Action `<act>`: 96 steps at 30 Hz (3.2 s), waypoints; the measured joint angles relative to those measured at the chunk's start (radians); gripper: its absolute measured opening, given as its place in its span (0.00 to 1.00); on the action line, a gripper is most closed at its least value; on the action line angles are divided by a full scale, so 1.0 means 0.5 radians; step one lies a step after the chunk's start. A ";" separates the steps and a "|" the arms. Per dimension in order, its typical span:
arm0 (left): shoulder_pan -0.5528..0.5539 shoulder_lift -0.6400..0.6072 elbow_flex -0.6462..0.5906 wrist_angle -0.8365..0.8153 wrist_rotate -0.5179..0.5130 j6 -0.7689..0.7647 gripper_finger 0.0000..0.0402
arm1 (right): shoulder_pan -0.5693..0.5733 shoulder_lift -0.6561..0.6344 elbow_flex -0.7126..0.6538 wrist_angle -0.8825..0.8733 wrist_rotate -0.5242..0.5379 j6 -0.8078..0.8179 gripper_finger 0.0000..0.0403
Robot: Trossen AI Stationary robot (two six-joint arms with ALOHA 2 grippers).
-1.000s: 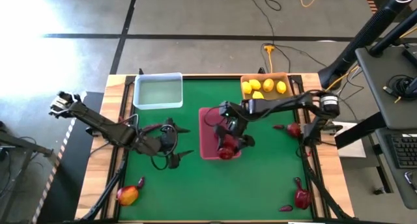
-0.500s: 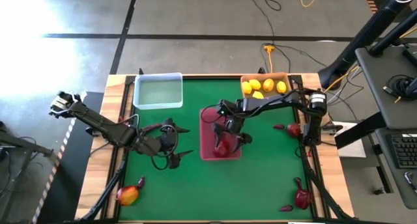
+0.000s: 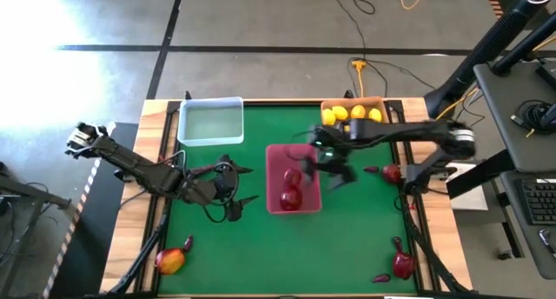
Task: Sort produce into baskets
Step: Put the apple into the red bin
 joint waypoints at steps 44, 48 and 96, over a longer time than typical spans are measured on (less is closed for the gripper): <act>0.126 0.527 0.663 -0.229 -0.294 -0.357 0.91 | -0.821 0.282 -1.059 -0.814 1.181 -2.296 0.81; 0.118 0.387 0.663 -0.473 -0.360 -0.421 0.91 | -0.767 0.214 -0.983 -0.860 1.125 -2.253 0.67; 0.002 -0.027 0.290 -1.125 -0.057 -1.202 0.91 | -0.141 0.422 -0.682 1.728 1.269 -3.123 0.86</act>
